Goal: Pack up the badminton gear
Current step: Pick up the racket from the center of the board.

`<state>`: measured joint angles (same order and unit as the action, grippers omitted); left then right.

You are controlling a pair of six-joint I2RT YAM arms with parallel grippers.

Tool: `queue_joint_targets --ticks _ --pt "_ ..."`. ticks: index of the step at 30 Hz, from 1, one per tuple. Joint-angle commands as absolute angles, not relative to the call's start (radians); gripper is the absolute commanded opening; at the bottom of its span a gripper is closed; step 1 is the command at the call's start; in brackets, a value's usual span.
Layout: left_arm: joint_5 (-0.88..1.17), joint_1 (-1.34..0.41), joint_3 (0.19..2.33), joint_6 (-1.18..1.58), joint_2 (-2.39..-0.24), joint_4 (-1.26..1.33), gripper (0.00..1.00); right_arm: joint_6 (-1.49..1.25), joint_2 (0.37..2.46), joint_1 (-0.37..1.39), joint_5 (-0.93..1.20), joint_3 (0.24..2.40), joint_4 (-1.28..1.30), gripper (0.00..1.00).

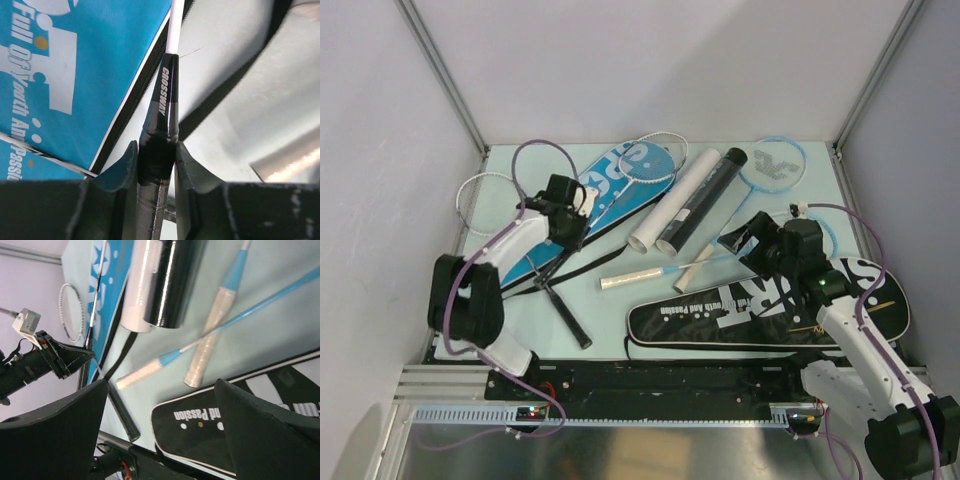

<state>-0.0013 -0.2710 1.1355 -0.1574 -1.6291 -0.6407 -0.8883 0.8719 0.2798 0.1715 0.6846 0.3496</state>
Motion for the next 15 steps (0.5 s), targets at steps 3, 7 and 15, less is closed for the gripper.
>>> queue_joint_targets --ticks 3,7,15 --pt "0.098 -0.275 1.183 -0.021 -1.414 -0.593 0.0 -0.968 0.877 0.346 0.194 0.67 0.164 0.91" --pt "0.091 -0.34 1.194 0.052 -1.339 -0.574 0.0 -1.025 0.939 0.445 0.159 0.67 -0.018 0.89" --pt "0.048 -0.526 1.19 0.168 -1.226 -0.463 0.0 -1.116 1.152 0.6 0.005 0.728 -0.304 0.85"
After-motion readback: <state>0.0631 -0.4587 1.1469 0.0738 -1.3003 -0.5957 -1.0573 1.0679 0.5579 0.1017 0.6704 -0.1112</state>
